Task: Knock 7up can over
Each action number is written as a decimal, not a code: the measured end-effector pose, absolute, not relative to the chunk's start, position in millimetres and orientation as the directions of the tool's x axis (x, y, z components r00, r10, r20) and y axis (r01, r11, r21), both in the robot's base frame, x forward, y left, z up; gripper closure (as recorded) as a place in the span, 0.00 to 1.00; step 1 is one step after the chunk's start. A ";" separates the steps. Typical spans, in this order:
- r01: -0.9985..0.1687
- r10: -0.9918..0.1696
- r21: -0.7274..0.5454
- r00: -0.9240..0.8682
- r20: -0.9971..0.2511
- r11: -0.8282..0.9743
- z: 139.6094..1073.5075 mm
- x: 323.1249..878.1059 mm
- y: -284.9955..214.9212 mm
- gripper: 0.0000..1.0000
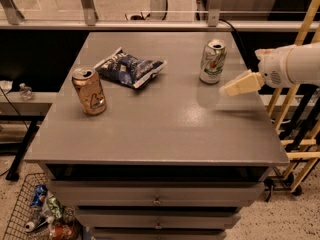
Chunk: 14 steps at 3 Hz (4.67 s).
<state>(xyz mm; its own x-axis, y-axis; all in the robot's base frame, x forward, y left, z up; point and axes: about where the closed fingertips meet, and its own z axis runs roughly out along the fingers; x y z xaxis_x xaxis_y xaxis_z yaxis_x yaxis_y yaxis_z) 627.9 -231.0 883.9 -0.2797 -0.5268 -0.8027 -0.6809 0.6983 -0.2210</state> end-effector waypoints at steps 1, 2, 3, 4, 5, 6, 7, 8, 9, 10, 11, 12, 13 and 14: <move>-0.662 -0.462 -0.181 -0.276 -0.843 0.727 879.3 645.9 -218.6 0.00; -0.649 -0.399 -0.142 -0.268 -0.877 0.748 879.8 659.0 -207.4 0.00; -0.643 -0.351 -0.117 -0.249 -0.902 0.757 879.6 674.6 -195.7 0.00; -0.618 -0.303 -0.099 -0.235 -0.924 0.780 876.4 688.0 -191.2 0.00; -0.592 -0.265 -0.084 -0.226 -0.937 0.802 870.9 699.8 -189.1 0.16; -0.578 -0.242 -0.075 -0.217 -0.946 0.812 868.4 707.0 -188.8 0.38; -0.589 -0.236 -0.075 -0.201 -0.951 0.805 870.3 710.5 -185.3 0.62; -0.678 -0.395 -0.254 -0.058 -0.917 0.689 909.8 704.5 -178.5 0.93; -0.734 -0.558 -0.420 0.068 -0.827 0.533 936.1 696.1 -172.1 1.00; -0.765 -0.734 -0.589 0.240 -0.635 0.260 960.1 687.8 -151.7 1.00; -0.785 -0.825 -0.617 0.381 -0.418 -0.050 953.7 672.1 -117.5 1.00; -0.805 -0.833 -0.498 0.490 -0.256 -0.321 923.0 639.2 -93.1 1.00; -0.818 -0.816 -0.305 0.552 -0.172 -0.489 887.1 602.7 -94.8 1.00; -0.802 -0.797 -0.111 0.597 -0.093 -0.587 860.0 568.6 -104.7 1.00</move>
Offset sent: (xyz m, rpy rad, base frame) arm 0.0485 0.0332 -0.0016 0.2366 -0.0601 -0.0652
